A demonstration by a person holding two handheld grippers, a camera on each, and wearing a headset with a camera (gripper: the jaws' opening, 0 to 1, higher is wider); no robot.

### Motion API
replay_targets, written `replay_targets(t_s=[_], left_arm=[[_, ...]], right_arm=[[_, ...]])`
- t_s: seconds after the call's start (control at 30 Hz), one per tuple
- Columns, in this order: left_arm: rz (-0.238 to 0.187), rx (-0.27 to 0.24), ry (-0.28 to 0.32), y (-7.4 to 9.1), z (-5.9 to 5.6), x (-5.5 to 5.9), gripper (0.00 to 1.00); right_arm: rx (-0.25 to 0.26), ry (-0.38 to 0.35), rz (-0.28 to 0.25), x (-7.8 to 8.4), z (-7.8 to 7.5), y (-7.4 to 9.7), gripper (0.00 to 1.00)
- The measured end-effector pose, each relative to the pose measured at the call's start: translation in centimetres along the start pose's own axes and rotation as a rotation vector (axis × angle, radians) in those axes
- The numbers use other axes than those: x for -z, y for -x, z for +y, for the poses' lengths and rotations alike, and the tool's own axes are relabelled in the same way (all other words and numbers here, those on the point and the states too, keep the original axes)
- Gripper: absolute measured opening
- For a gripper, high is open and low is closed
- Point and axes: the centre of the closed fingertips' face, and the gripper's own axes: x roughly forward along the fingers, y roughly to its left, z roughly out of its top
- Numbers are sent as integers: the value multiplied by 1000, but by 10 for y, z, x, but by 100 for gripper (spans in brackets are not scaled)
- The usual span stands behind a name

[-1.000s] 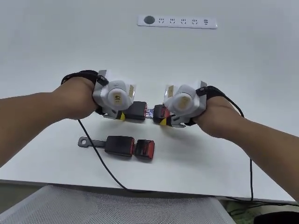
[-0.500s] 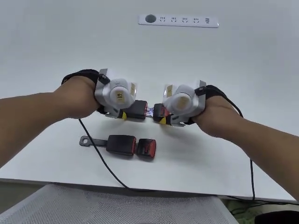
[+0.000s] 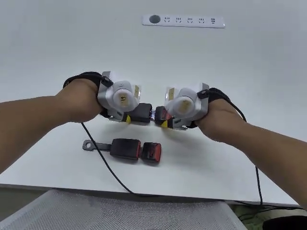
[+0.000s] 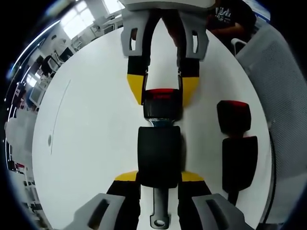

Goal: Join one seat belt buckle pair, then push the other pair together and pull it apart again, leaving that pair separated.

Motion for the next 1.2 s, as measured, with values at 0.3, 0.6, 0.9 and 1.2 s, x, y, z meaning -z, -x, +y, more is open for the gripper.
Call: replay_targets(t_s=[0.3, 0.6, 0.9, 1.2], left_arm=[[-11, -6, 12, 0, 0, 1, 29], [-12, -7, 13, 0, 0, 0, 30], [-13, -6, 10, 0, -1, 0, 30], [-13, -13, 21, 1, -1, 0, 30]], right_arm=[[2, -17, -7, -2, 0, -2, 30], [-7, -35, -20, -1, 0, -4, 30], [-6, -25, -22, -1, 1, -3, 31], [-6, -19, -12, 4, 1, 1, 31]])
